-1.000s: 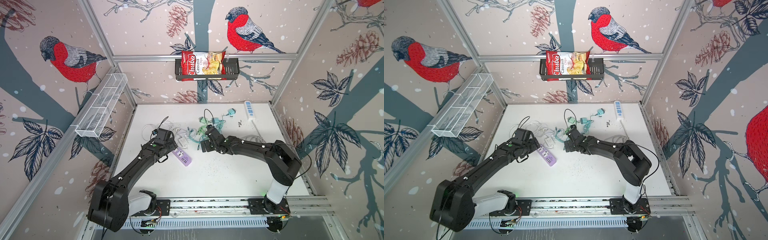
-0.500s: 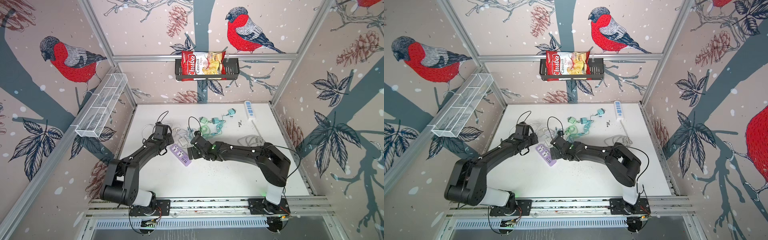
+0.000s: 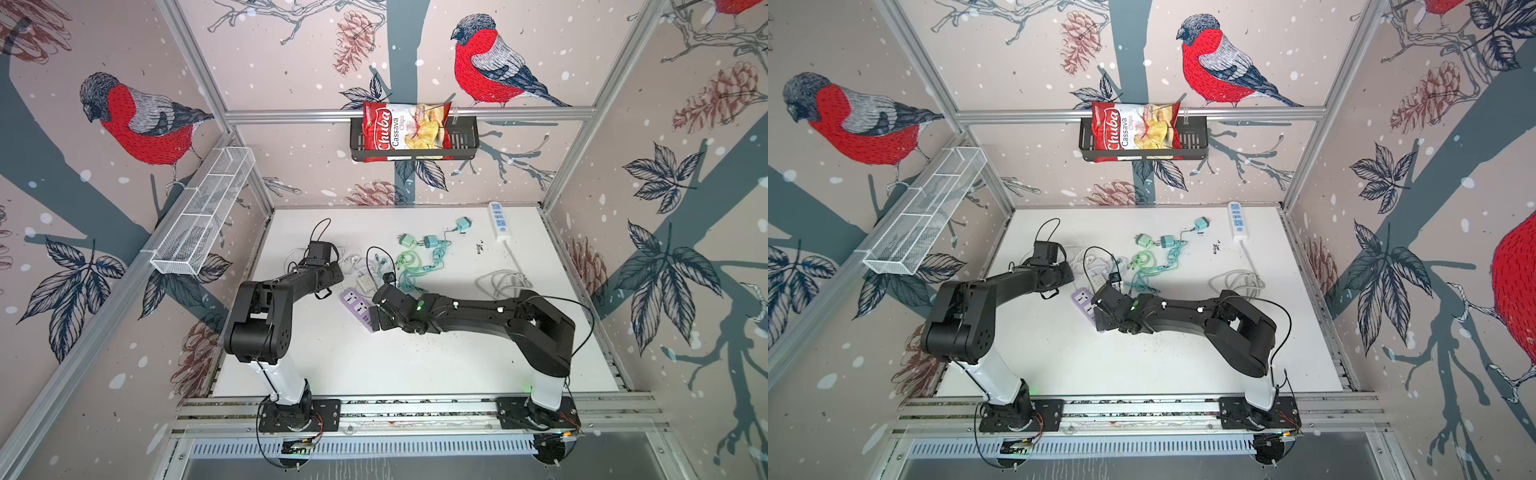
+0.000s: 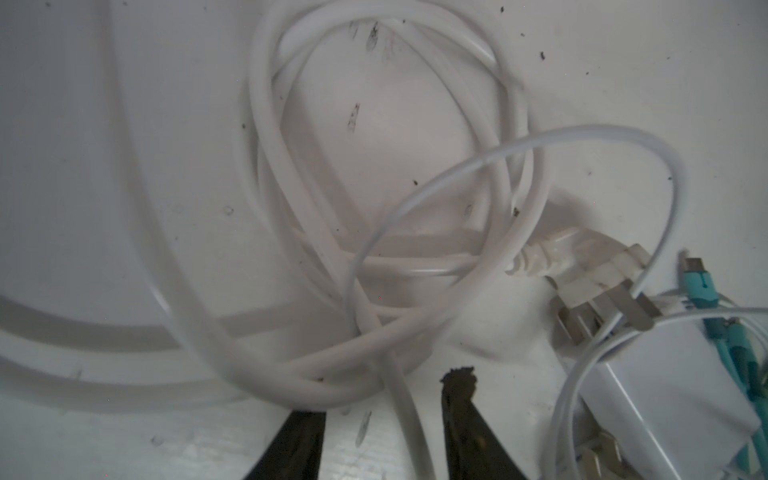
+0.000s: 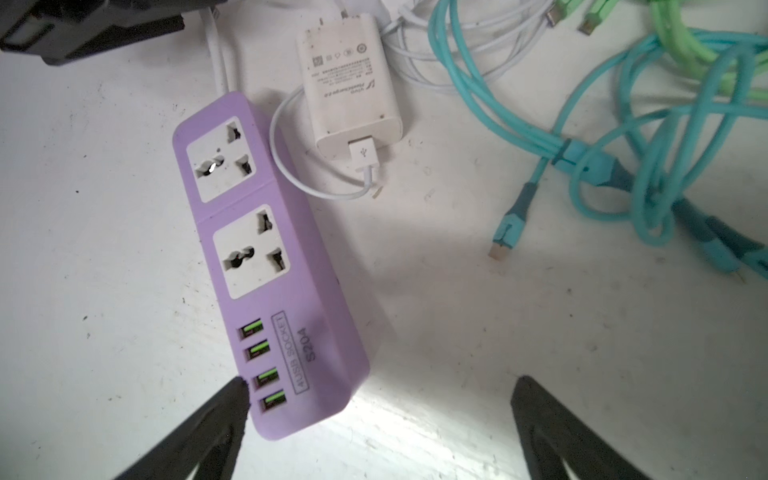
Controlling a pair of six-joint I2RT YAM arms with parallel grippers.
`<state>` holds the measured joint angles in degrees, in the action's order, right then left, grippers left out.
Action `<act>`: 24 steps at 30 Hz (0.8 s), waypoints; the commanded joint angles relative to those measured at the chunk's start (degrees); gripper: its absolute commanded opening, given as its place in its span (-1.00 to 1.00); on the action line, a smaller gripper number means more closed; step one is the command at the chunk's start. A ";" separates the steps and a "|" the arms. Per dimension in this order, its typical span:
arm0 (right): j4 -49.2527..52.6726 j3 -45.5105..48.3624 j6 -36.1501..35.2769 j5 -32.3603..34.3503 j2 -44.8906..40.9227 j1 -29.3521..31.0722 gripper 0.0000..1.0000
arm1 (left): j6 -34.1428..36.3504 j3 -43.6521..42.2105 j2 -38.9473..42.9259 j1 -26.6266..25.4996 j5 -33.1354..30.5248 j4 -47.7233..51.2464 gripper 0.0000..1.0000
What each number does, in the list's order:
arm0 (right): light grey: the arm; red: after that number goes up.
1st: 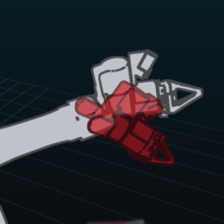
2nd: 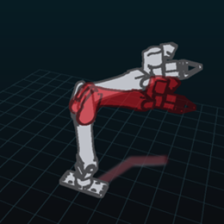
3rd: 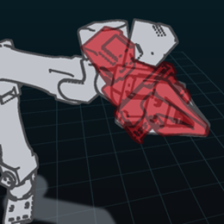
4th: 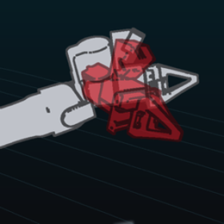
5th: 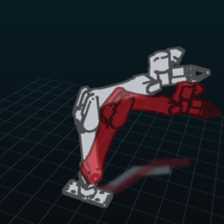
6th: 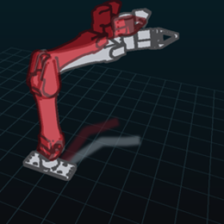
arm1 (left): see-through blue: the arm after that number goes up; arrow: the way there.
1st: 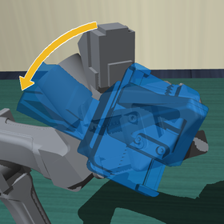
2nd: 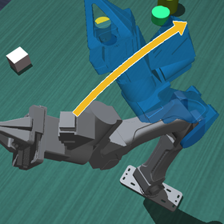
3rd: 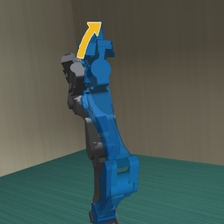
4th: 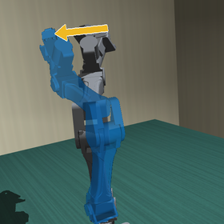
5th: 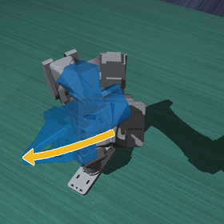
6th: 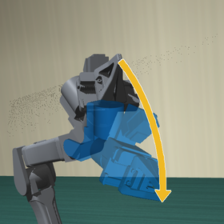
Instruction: Insert the plug
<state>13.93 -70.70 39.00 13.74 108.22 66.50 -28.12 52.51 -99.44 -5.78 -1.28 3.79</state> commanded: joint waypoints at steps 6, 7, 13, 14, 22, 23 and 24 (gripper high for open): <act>-0.11 0.22 0.47 1.43 0.05 2.15 0.98 | -2.87 -5.47 1.00 -0.02 2.03 -2.21 -0.44; -0.22 0.25 0.48 1.47 0.17 2.44 0.98 | -3.02 -6.65 1.69 0.00 2.55 -2.76 -0.46; -0.84 -0.33 0.11 1.34 2.99 3.91 0.98 | -4.26 -12.59 7.24 -0.09 4.13 -2.59 -0.56; -0.86 -0.35 0.11 1.51 3.54 3.99 0.98 | -4.56 -14.09 8.67 -0.11 5.03 -2.94 -0.62; 0.25 1.68 1.77 4.85 4.45 3.10 0.98 | -7.02 -22.32 17.18 -1.85 9.22 -3.41 -0.59; 0.32 2.34 1.95 5.30 3.98 2.74 0.98 | -7.64 -23.38 18.35 -2.69 8.96 -3.14 -0.59; 0.07 3.05 2.09 5.42 3.61 2.35 0.98 | -8.06 -24.34 19.33 -3.50 9.40 -3.63 -0.59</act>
<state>13.02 -68.90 39.35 17.12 112.51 69.56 -34.63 30.04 -81.87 -7.88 6.17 -2.85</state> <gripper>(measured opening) 0.991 0.205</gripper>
